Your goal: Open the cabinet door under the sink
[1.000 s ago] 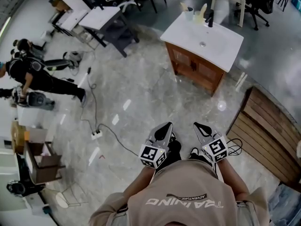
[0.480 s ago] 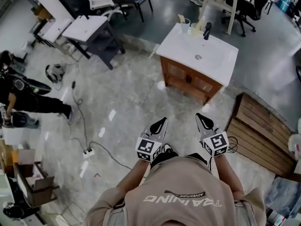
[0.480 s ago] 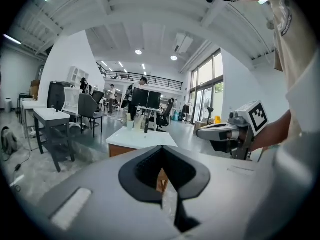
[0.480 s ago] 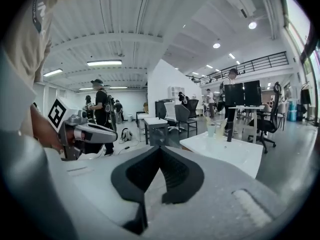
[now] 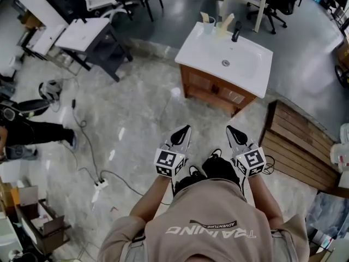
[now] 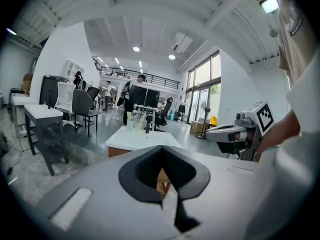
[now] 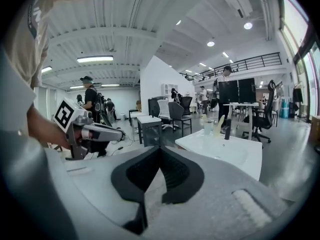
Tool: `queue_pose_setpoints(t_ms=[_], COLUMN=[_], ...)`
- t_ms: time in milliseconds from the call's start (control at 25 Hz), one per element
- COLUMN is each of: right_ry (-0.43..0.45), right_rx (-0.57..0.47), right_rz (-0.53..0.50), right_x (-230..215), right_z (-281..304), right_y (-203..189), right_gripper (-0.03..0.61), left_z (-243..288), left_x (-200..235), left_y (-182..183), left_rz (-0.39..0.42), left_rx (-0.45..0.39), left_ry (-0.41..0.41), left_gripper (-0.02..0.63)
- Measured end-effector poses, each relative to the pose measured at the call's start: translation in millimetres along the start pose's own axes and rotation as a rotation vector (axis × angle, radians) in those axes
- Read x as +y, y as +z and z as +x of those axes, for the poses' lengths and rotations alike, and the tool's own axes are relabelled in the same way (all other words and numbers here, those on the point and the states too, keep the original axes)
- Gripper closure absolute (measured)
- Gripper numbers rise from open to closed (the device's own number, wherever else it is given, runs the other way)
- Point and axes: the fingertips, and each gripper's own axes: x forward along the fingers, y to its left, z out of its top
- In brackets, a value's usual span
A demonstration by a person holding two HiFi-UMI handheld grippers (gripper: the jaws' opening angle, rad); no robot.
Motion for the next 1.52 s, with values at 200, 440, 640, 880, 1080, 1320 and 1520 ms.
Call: queue_pose_setpoints(t_ms=[200, 440, 640, 880, 1080, 1320, 1520], right_ry=[0.009, 0.03, 0.015, -0.034, -0.095, -0.184, -0.297], right_rx=[-0.005, -0.04, -0.095, -0.062, -0.017, 0.018, -0.003], right_rz=[-0.004, 0.055, 0.044, 0.034, 0.051, 0.087, 0.158], right_x=[-18.7, -53.7, -86.0, -122.7, -135.1, -134.6, -122.0], right_z=[31.5, 83.5, 113.4, 125.1, 121.0, 122.4, 123.3], right_y=[-5.1, 7.6, 34.2, 29.5, 14.8, 5.5, 13.6], right_gripper=[0.577, 0.577, 0.577, 0.577, 0.577, 0.575, 0.577], left_z=[22.4, 52.1, 81.7, 121.9, 145.2, 161.7, 168.0], left_x=[18.1, 55.8, 71.4, 75.2, 72.5, 81.7, 90.5], left_y=[-0.5, 28.4, 58.7, 65.2, 56.3, 52.9, 50.4], left_rz=[0.018, 0.086, 0.142, 0.122, 0.112, 0.107, 0.086], left_rx=[0.021, 0.047, 0.046, 0.056, 0.089, 0.099, 0.111], left_ry=[0.004, 0.035, 0.016, -0.023, -0.094, -0.189, -0.281], left_gripper=[0.595, 0.595, 0.595, 0.595, 0.595, 0.595, 0.595])
